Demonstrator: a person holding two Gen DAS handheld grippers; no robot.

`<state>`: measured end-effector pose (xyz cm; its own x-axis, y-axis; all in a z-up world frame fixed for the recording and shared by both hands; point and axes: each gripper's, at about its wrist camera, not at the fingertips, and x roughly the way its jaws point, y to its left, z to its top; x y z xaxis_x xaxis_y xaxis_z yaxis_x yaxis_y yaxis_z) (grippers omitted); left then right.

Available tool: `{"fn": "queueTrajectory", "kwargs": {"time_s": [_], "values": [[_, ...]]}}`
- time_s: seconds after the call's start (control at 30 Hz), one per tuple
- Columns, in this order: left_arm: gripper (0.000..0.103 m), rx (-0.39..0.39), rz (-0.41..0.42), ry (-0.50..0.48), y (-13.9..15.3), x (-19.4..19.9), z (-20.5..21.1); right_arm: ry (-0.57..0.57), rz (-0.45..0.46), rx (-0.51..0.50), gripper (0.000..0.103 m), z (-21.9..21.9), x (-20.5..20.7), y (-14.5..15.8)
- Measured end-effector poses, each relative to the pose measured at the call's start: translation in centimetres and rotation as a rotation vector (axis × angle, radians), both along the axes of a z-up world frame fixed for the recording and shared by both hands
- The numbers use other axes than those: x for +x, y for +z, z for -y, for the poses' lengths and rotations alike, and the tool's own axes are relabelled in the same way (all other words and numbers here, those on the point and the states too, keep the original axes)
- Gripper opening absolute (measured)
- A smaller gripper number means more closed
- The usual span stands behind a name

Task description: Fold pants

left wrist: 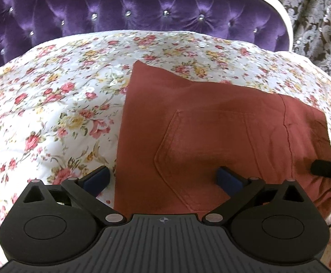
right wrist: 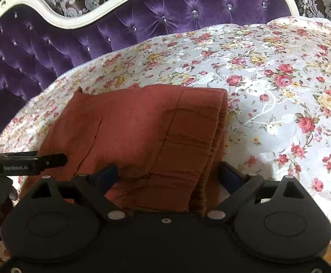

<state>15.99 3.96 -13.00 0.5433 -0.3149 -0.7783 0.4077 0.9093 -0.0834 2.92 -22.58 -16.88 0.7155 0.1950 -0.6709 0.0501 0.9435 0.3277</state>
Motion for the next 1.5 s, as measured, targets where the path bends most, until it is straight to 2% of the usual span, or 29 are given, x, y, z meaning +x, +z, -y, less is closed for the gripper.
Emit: {"fn": "queueTrajectory", "kwargs": {"time_s": [0.2, 0.23, 0.27, 0.3, 0.33, 0.37, 0.4, 0.5, 0.6, 0.7, 0.8, 0.87, 0.93, 0.97, 1.0, 1.07, 1.13, 1.2, 1.3, 1.33, 1.4, 1.47, 1.5], "values": [[0.101, -0.025, 0.001, -0.025, 0.0, 0.3, 0.0, -0.010, 0.038, 0.053, 0.094, 0.7, -0.3, -0.1], [0.098, -0.029, 0.007, -0.022, 0.0, 0.2, 0.0, -0.015, 0.044, 0.051, 0.088, 0.8, -0.4, 0.0], [0.087, -0.043, 0.018, -0.026, 0.1, -0.1, 0.1, -0.029, 0.049, 0.044, 0.072, 1.0, -0.4, 0.0], [0.072, -0.052, 0.028, -0.028, 0.3, -0.3, 0.1, -0.035, 0.057, 0.055, 0.064, 1.3, -0.5, 0.0], [0.063, -0.063, 0.034, -0.028, 0.5, -0.5, 0.2, -0.023, 0.061, 0.104, 0.047, 1.8, -0.5, 0.0], [0.047, -0.072, 0.040, -0.025, 0.7, -0.7, 0.3, -0.021, 0.058, 0.156, 0.041, 2.2, -0.5, -0.2], [0.035, -0.078, 0.048, -0.012, 0.8, -0.9, 0.3, -0.027, 0.056, 0.171, 0.040, 2.4, -0.4, -0.2], [0.023, -0.076, 0.082, 0.045, 1.4, -1.7, 0.6, 0.014, 0.093, 0.038, 0.036, 0.7, -0.4, 1.4], [0.021, -0.050, 0.135, 0.075, 2.0, -2.6, 1.3, 0.071, 0.160, -0.079, 0.034, -0.7, -0.2, 3.5], [0.021, -0.049, 0.194, 0.090, 3.1, -2.6, 1.9, 0.104, 0.224, -0.112, 0.032, -0.7, 1.0, 5.7], [0.021, -0.044, 0.218, 0.106, 4.1, -1.4, 2.5, 0.107, 0.251, -0.139, 0.032, -0.2, 2.9, 6.7], [0.022, -0.041, 0.184, 0.108, 3.7, -0.3, 2.9, 0.112, 0.227, -0.125, 0.032, 0.3, 4.5, 6.2], [0.024, -0.035, 0.111, 0.114, 2.3, 0.9, 3.1, 0.105, 0.171, -0.122, 0.032, 1.0, 6.0, 4.8], [0.033, -0.021, 0.083, 0.119, 1.4, 1.3, 3.2, 0.099, 0.137, -0.130, 0.032, 1.2, 6.6, 3.8], [0.040, -0.015, 0.080, 0.129, 0.7, 1.6, 3.2, 0.090, 0.098, -0.136, 0.033, 1.5, 7.3, 2.7], [0.045, -0.026, 0.083, 0.139, 0.6, 1.5, 2.6, 0.048, 0.071, -0.113, 0.051, 2.3, 7.5, 1.5], [0.044, -0.034, 0.073, 0.151, 1.2, 1.3, 2.0, 0.012, 0.070, -0.110, 0.057, 2.9, 6.7, 2.0], [0.044, -0.013, 0.101, 0.176, 2.4, 0.5, 1.8, -0.016, 0.098, -0.151, 0.058, 2.6, 5.5, 3.1], [0.044, 0.034, 0.173, 0.188, 4.1, -1.8, 2.2, -0.029, 0.200, -0.261, 0.058, 1.2, 2.9, 5.2], [0.044, 0.028, 0.175, 0.179, 4.4, -2.5, 2.4, -0.011, 0.233, -0.270, 0.057, 0.6, 1.9, 5.6], [0.044, 0.011, 0.148, 0.155, 4.0, -3.6, 2.7, 0.052, 0.264, -0.275, 0.045, -0.5, 0.4, 5.6], [0.044, 0.020, 0.122, 0.141, 3.0, -4.2, 3.2, 0.101, 0.233, -0.291, 0.029, -1.5, 0.2, 4.8], [0.044, 0.036, 0.115, 0.139, 2.5, -4.5, 3.3, 0.116, 0.206, -0.311, 0.026, -1.8, 0.1, 3.9]]}}
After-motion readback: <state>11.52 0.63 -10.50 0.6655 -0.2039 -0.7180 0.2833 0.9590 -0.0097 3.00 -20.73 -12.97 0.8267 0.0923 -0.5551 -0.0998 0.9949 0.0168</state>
